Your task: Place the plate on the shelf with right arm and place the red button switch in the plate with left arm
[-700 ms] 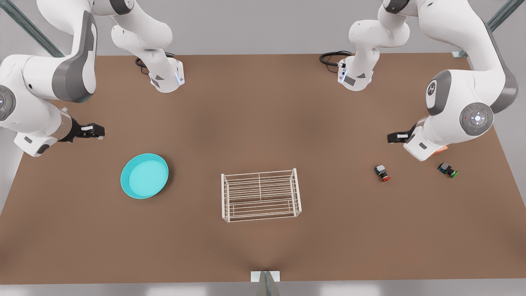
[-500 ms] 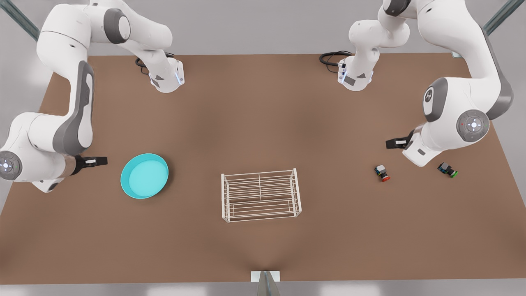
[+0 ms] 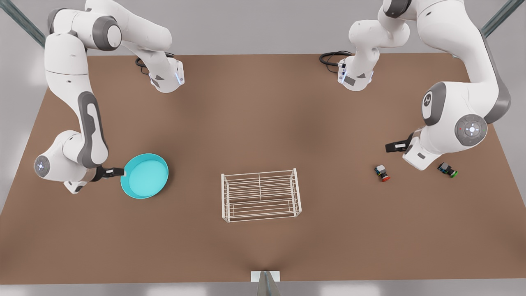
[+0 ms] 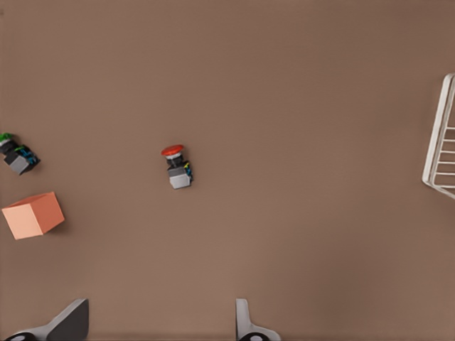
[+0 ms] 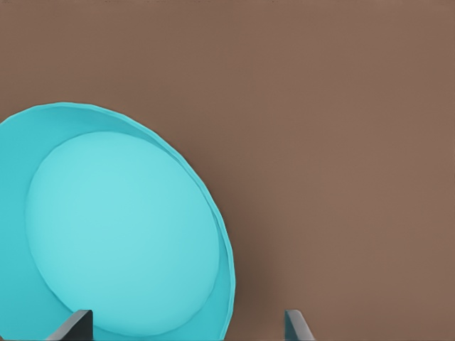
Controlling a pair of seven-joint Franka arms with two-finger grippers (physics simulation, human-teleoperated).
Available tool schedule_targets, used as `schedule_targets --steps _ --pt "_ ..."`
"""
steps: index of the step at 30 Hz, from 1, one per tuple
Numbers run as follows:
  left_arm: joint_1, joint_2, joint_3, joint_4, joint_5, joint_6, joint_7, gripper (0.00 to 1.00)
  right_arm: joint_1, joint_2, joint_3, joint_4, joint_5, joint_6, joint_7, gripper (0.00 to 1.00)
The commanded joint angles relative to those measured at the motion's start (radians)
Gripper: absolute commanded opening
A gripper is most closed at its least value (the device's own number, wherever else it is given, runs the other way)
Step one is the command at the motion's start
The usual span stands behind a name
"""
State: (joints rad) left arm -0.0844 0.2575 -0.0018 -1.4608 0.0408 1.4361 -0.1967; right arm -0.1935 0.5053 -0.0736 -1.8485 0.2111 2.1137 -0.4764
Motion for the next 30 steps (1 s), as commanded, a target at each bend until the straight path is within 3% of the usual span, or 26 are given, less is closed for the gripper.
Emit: schedule_targets --steps 1,15,27,30 --pt "0.0 0.002 0.002 0.0 0.001 -0.006 -0.033 1.0 -0.006 0.009 0.0 -0.015 0.037 0.203 -0.243 1.0" --pt "0.0 0.005 0.008 0.0 0.001 -0.034 -0.03 1.0 -0.009 0.041 0.001 -0.117 0.149 0.213 -0.245 1.0" --pt "0.0 0.005 0.008 0.0 0.001 -0.039 -0.03 1.0 -0.009 0.061 0.005 -0.106 0.148 0.2 -0.249 0.21" --pt "0.0 0.005 0.008 0.0 0.001 -0.037 -0.03 1.0 -0.007 0.061 0.006 -0.101 0.148 0.2 -0.249 0.21"
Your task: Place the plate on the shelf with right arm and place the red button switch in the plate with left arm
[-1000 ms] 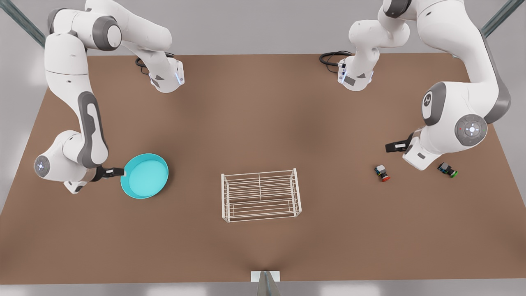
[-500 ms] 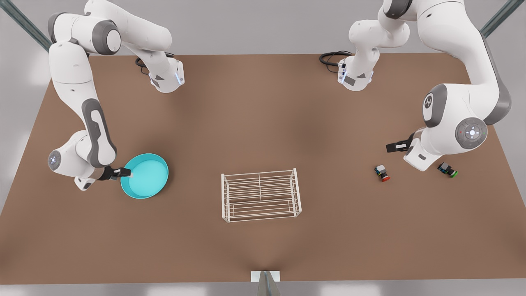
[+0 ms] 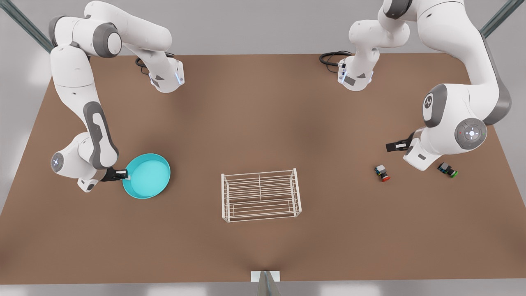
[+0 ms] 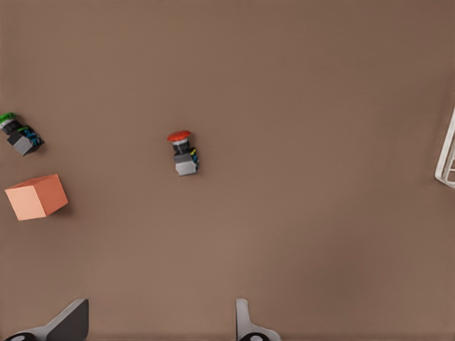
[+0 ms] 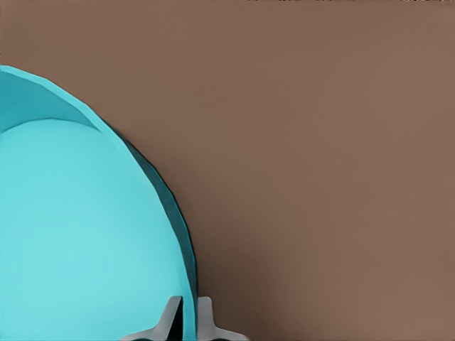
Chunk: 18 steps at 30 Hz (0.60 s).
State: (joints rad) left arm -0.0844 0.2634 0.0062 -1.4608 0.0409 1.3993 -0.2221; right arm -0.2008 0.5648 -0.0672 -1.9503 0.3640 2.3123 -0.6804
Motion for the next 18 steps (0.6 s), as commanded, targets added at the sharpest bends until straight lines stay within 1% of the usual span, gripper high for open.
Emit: schedule_targets --steps 1,6,9,13,16,17,18 --pt "0.0 -0.001 0.0 0.0 0.001 0.0 -0.005 1.0 0.001 -0.009 0.001 0.004 -0.005 -0.023 -0.044 0.21" --pt "0.002 -0.001 0.0 0.0 0.001 0.001 -0.006 1.0 0.004 -0.085 0.017 0.068 0.009 -0.185 -0.044 0.21" --pt "0.002 -0.001 0.002 0.0 0.001 0.001 -0.006 1.0 0.009 -0.088 0.033 0.172 0.019 -0.29 -0.045 0.21" --pt "0.002 0.013 0.002 0.0 0.001 0.021 -0.013 1.0 0.024 -0.086 0.125 0.338 0.036 -0.429 -0.028 0.21" --pt "0.002 0.034 0.002 0.002 0.002 0.061 -0.005 1.0 0.124 -0.077 0.129 0.431 0.039 -0.476 0.091 0.21" --pt "0.005 0.066 0.002 -0.01 0.001 0.145 -0.006 1.0 0.184 -0.076 0.129 0.468 0.039 -0.481 0.205 0.21" --pt "0.005 0.08 0.002 -0.035 0.001 0.206 -0.006 1.0 0.205 -0.075 0.129 0.481 0.038 -0.484 0.268 0.21"
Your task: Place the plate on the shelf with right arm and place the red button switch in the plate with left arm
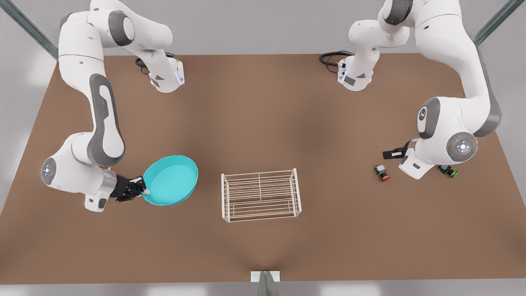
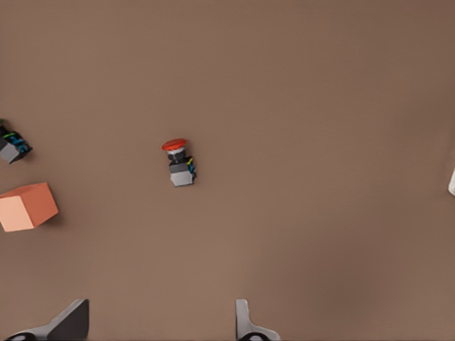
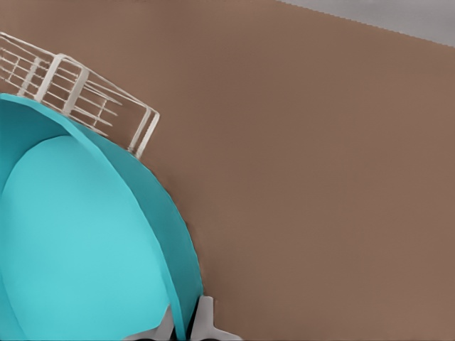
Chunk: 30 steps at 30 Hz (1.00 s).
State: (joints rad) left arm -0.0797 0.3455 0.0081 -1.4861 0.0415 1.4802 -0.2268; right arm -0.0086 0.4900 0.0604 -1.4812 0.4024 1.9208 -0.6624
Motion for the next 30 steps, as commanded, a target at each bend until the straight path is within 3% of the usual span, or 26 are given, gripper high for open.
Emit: schedule_targets --steps 1,5,12,19,30 --pt "0.008 0.041 0.003 -0.016 0.0 0.175 -0.002 1.0 0.056 0.001 0.001 0.035 0.0 -0.092 0.328 0.21" --pt "0.017 0.049 0.053 -0.293 -0.051 0.512 -0.035 1.0 0.19 0.081 0.001 0.206 0.035 -0.092 0.579 0.21" --pt "0.02 0.04 0.081 -0.62 -0.077 1.045 -0.04 1.0 0.323 0.249 0.007 0.437 0.039 -0.028 0.816 0.21" --pt "0.026 0.046 0.099 -0.684 -0.077 1.034 0.02 1.0 0.389 0.312 0.004 0.437 0.035 0.092 0.863 0.21" --pt "0.029 0.128 0.099 -0.694 -0.078 1.072 0.02 1.0 0.409 0.338 -0.001 0.414 0.021 0.124 0.846 0.21"
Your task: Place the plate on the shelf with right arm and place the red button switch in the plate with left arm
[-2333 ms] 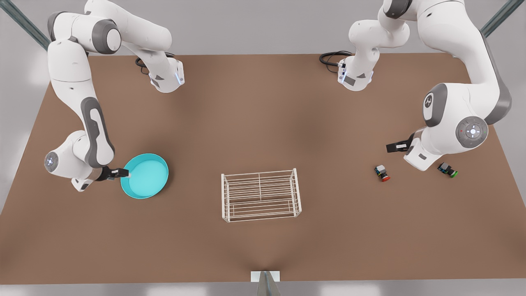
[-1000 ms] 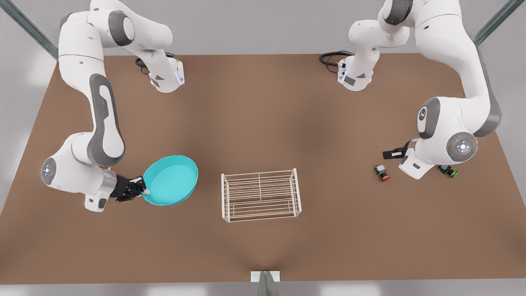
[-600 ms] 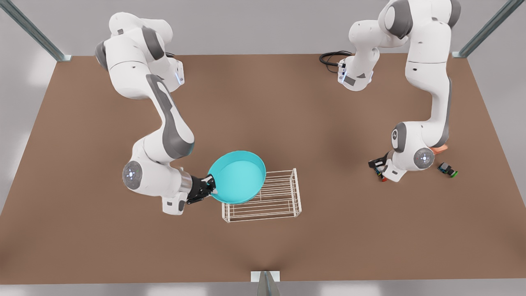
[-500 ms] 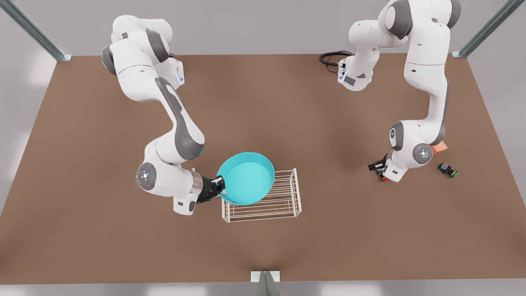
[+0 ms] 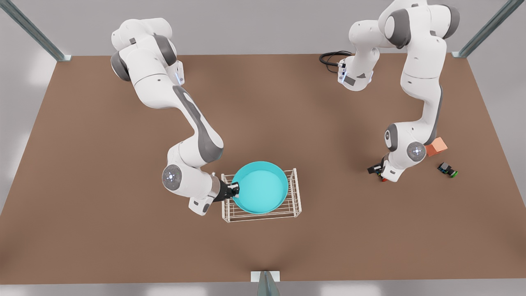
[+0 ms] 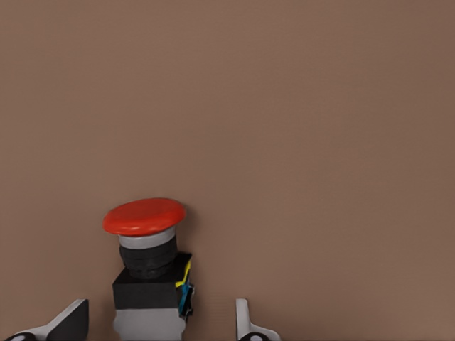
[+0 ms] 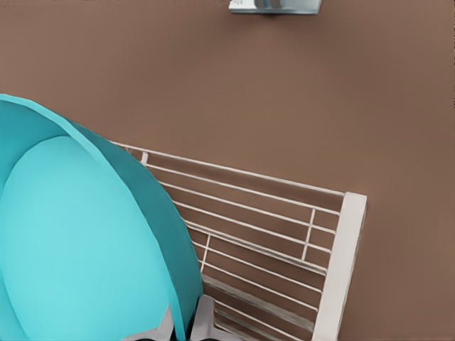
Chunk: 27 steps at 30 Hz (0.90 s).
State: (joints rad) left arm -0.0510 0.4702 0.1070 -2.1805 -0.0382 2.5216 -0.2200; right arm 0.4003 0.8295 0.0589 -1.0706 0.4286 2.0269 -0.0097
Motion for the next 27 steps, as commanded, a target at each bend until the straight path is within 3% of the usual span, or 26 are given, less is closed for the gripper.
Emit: schedule_targets --steps 1,2,8,10,12,14,17,19,21,24,27 --pt "0.0 0.002 -0.001 -0.001 0.001 0.028 0.036 1.0 0.0 -0.001 0.001 -0.008 -0.005 0.018 0.195 0.21" --pt "0.0 0.002 -0.001 -0.001 0.001 0.022 0.091 1.0 0.0 -0.004 0.001 -0.017 -0.007 0.018 0.194 1.0" --pt "0.0 0.002 0.0 -0.01 0.001 0.009 0.125 1.0 0.011 -0.023 0.006 -0.035 -0.001 0.012 0.211 1.0" --pt "0.0 0.002 -0.001 -0.008 -0.028 0.009 0.122 0.73 0.0 -0.059 0.004 -0.032 -0.002 -0.005 0.209 1.0" --pt "0.0 0.005 -0.001 -0.008 -0.031 0.011 0.123 0.71 -0.009 -0.127 -0.007 -0.034 -0.013 -0.076 0.211 1.0" --pt "0.003 0.008 -0.001 -0.007 -0.029 0.014 0.123 0.71 -0.058 -0.228 -0.016 -0.063 -0.165 -0.289 0.209 1.0" --pt "0.005 0.01 -0.001 -0.007 -0.031 0.012 0.123 0.71 -0.202 -0.228 -0.016 -0.065 -0.5 -0.519 0.155 1.0" --pt "0.01 0.008 -0.001 -0.007 -0.029 0.012 0.123 0.71 -0.299 -0.213 -0.016 -0.065 -0.636 -0.605 -0.133 1.0" --pt "0.011 0.007 -0.001 -0.004 -0.031 0.012 0.123 0.71 -0.339 -0.351 -0.05 -0.091 -0.63 -0.683 -0.291 1.0" --pt "0.013 0.007 -0.001 -0.004 -0.031 0.012 0.122 0.53 -0.353 -0.642 -0.054 -0.29 -0.493 -0.677 -0.173 1.0" --pt "0.013 0.005 -0.001 -0.004 -0.031 0.011 0.12 0.52 -0.36 -0.695 -0.054 -0.327 -0.458 -0.671 -0.159 1.0"
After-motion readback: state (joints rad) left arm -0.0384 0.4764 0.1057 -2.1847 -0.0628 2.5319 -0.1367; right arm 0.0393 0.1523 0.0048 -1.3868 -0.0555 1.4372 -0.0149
